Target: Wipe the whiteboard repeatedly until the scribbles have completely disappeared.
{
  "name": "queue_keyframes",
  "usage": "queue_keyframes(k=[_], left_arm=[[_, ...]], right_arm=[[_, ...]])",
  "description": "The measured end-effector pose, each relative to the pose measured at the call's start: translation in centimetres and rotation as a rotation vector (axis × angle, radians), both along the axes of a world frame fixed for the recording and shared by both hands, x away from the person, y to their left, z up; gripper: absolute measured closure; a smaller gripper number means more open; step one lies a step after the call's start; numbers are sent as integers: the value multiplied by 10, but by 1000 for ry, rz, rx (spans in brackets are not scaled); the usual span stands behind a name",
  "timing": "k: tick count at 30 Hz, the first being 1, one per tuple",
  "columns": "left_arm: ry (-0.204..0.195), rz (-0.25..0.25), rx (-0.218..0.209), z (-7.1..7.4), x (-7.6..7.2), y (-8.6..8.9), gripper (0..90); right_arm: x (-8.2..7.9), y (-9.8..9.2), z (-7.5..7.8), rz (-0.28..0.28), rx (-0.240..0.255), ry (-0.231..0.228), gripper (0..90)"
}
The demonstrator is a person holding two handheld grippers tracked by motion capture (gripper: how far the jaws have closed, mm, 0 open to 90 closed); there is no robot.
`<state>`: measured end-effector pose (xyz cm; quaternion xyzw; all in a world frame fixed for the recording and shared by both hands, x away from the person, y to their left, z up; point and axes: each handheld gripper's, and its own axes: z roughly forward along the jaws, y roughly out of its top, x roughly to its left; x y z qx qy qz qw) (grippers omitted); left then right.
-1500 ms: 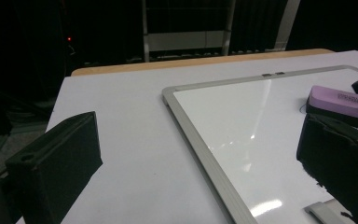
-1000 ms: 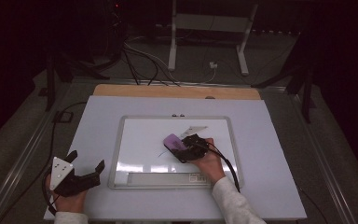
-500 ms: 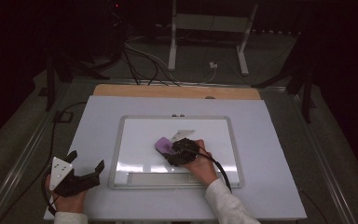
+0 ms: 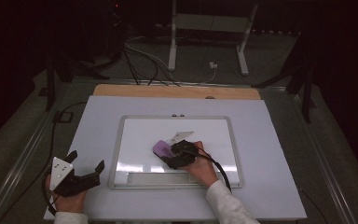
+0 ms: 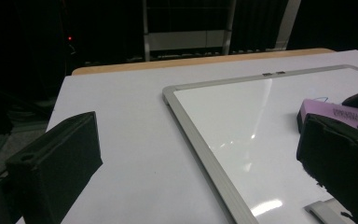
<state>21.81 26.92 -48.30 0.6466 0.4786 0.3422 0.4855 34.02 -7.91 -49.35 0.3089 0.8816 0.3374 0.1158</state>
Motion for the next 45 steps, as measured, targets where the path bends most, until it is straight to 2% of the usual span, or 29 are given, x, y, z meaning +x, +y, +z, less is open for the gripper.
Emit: queue_keyframes(k=[3, 4, 6, 9, 11, 13, 15, 17, 19, 21, 22, 24, 25, 30, 34, 37, 40, 41, 45], left_arm=[[1, 0, 1, 0, 0, 0, 6], [0, -1, 2, 0, 0, 0, 6], [2, -2, 1, 0, 1, -1, 6], [3, -2, 2, 0, 0, -1, 6], [2, -1, 4, 0, 0, -1, 6], [1, -1, 3, 0, 0, 0, 6], [1, 0, 1, 0, 0, 0, 6], [2, 0, 1, 0, 0, 0, 6], [2, -2, 2, 0, 0, -1, 6], [3, -2, 1, 0, 1, -1, 6], [3, -2, 2, 0, 1, -1, 6], [4, -3, 4, 0, 0, -1, 6], [2, -4, 5, 0, 0, -1, 6], [3, -1, 4, 0, 0, 0, 6], [2, -1, 2, 0, 0, 0, 6], [4, -2, 2, 0, 0, -1, 6], [4, -3, 6, 0, 1, -2, 6], [5, -4, 8, 0, 1, -2, 6], [5, -5, 9, -1, 1, -2, 7]], right_arm=[[7, -7, 1, -62, -7, 7, 415], [7, -8, 0, -61, -2, 11, 415], [5, -6, 1, -44, -10, -2, 415], [-1, 0, -1, 23, 17, 19, 415], [-3, 1, 0, 29, 14, 18, 415], [0, -1, -1, 6, 20, 31, 415], [4, -5, 0, -39, 0, 12, 415], [6, -8, 0, -63, 9, 27, 415], [4, -7, 0, -37, 7, 24, 415], [-1, -3, 0, 32, 24, 50, 414], [-4, 0, 0, 60, 22, 47, 415], [-8, 4, 1, 85, 8, 38, 415], [-7, 4, 1, 80, 7, 39, 415], [8, -13, 1, -68, -15, 15, 415], [21, -34, 0, -193, -9, 9, 415], [24, -42, -1, -244, 4, 18, 416], [22, -38, 0, -234, -9, 7, 415], [20, -36, 0, -208, 4, 24, 415], [11, -20, 0, -116, 15, 34, 415]])
